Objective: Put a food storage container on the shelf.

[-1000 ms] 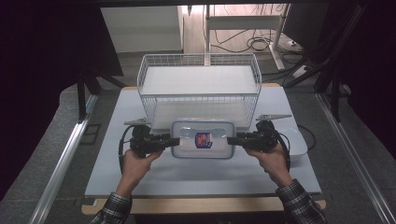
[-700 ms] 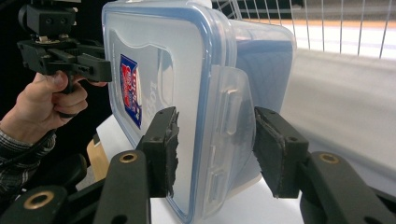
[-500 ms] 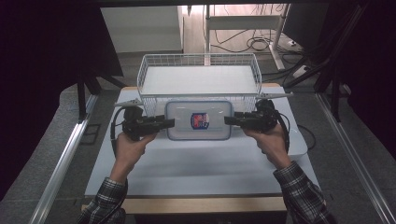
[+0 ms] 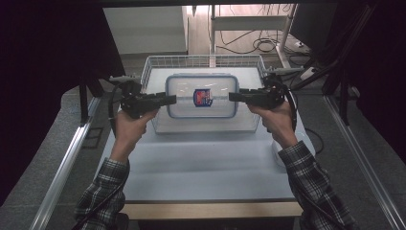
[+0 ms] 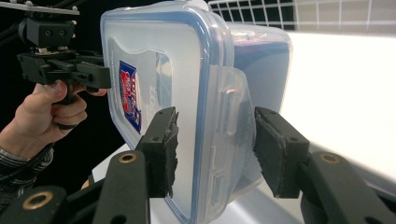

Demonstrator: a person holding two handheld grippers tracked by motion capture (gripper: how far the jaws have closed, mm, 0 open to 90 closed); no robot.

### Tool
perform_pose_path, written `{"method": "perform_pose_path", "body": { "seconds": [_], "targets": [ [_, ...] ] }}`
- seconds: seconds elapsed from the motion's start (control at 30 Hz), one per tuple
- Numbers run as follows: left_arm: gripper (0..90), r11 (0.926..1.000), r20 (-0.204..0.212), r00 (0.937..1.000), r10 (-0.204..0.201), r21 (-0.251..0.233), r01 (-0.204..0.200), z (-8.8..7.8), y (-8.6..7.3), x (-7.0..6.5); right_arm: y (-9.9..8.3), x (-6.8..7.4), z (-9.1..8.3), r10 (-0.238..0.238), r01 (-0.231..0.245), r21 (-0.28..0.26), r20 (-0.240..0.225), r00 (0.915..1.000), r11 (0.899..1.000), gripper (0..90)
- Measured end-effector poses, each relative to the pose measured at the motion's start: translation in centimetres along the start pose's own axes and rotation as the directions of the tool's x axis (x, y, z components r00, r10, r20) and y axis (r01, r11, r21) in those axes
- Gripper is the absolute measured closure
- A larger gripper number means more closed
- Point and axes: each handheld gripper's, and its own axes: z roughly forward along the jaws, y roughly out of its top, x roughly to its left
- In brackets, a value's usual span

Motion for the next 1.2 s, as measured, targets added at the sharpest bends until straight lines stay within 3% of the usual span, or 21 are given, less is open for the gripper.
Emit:
{"method": "perform_pose_path", "body": {
  "seconds": [0.27, 0.47, 0.63, 0.87, 0.93, 0.97, 1.03, 1.07, 1.2],
  "targets": [
    [51.8, 0.9998, -0.017, 0.9997, -0.019, -0.003, 0.019, 1.1, 1.9, 1.2, 1.6, -1.3, 0.8, 0.021, -0.021, -0.009, 0.024, 0.9995, 1.000, 49.8],
    [51.5, 0.9989, -0.015, 0.9988, -0.047, -0.010, 0.046, 1.8, 2.1, 2.0, 2.2, -1.9, 1.3, 0.027, -0.027, -0.009, 0.047, 0.9985, 1.000, 49.2],
    [51.4, 0.9955, 0.024, 0.9959, -0.087, -0.037, 0.088, 2.0, 2.1, 3.2, 2.8, -2.1, 1.6, 0.035, -0.034, -0.014, 0.053, 0.9980, 0.999, 49.0],
    [48.8, 0.9955, 0.017, 0.9963, -0.085, -0.041, 0.085, 2.3, 2.1, 3.5, 3.2, -2.8, 2.2, 0.065, -0.064, -0.025, 0.051, 0.9966, 0.998, 47.3],
    [47.9, 0.9968, 0.001, 0.9976, -0.069, -0.040, 0.069, 2.3, 2.0, 3.5, 3.2, -2.9, 2.2, 0.066, -0.066, -0.017, 0.048, 0.9966, 0.998, 47.0],
    [45.9, 0.9975, -0.046, 0.9976, -0.053, -0.050, 0.051, 2.4, 2.1, 3.2, 3.2, -3.2, 2.5, 0.080, -0.080, -0.004, 0.052, 0.9955, 0.997, 45.1],
    [46.0, 0.9976, -0.060, 0.9971, -0.046, -0.054, 0.043, 2.5, 2.2, 3.2, 3.1, -3.3, 2.7, 0.087, -0.086, -0.006, 0.058, 0.9946, 0.996, 44.1],
    [45.3, 0.9975, -0.074, 0.9961, -0.048, -0.056, 0.044, 2.5, 2.3, 3.1, 3.2, -3.2, 2.7, 0.068, -0.066, -0.023, 0.102, 0.9924, 0.998, 47.2],
    [45.2, 0.9976, -0.083, 0.9952, -0.051, -0.052, 0.046, 2.7, 2.7, 3.3, 3.7, -3.1, 2.9, 0.067, -0.066, -0.012, 0.134, 0.9887, 0.998, 48.1]
  ]
}}
